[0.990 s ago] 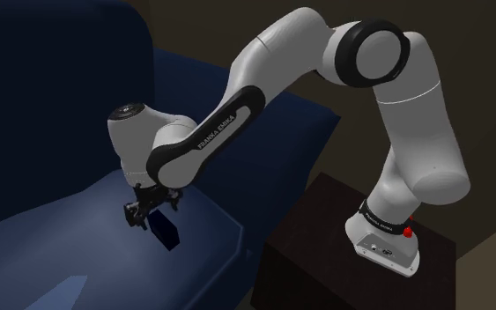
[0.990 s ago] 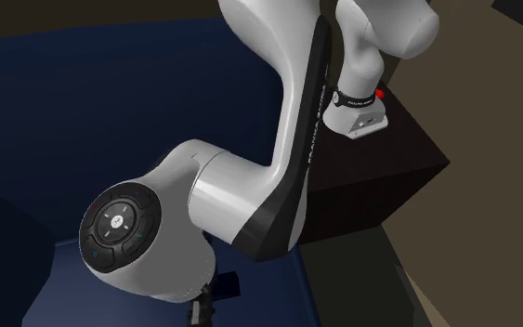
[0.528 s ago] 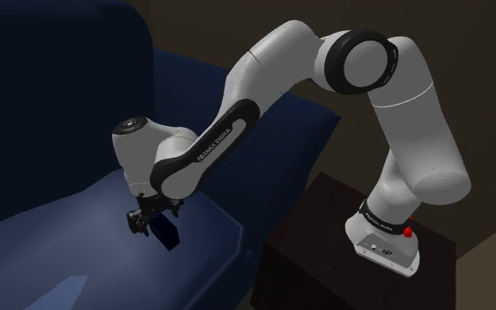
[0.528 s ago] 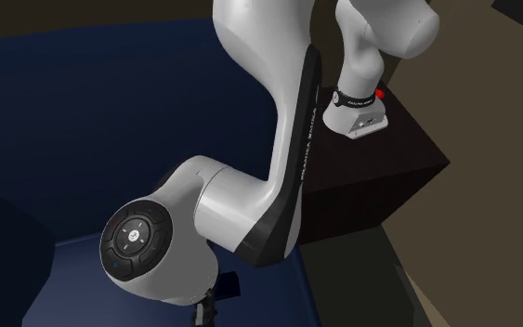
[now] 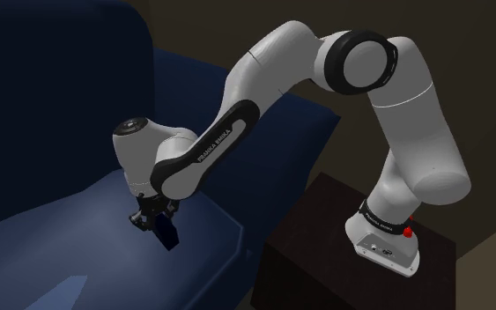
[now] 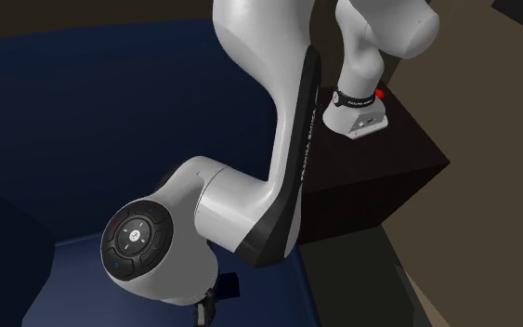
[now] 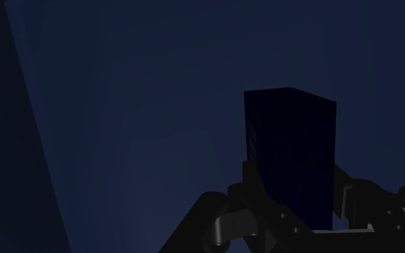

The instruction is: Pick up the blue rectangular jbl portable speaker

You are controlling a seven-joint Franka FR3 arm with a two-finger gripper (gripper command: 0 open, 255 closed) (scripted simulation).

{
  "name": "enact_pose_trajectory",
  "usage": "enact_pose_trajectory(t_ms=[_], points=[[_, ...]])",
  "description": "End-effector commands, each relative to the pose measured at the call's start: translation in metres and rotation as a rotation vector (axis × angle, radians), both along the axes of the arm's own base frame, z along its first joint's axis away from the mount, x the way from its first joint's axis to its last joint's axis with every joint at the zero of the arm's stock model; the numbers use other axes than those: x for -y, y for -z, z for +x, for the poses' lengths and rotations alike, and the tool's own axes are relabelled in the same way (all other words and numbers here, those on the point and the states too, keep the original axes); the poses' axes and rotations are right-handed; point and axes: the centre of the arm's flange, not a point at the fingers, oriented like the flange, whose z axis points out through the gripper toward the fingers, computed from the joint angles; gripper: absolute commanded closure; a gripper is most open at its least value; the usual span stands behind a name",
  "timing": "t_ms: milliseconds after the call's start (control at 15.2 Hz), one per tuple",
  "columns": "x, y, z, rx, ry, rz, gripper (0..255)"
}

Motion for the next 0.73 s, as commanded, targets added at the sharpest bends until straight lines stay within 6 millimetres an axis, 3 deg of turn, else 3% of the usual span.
enact_pose_trajectory(t_ms=[0, 660], points=[[0.0, 0.001, 0.0, -0.002, 0.0, -0.001, 255], [-0.001, -0.047, 0.0, -0.002, 0.0, -0.001, 255]])
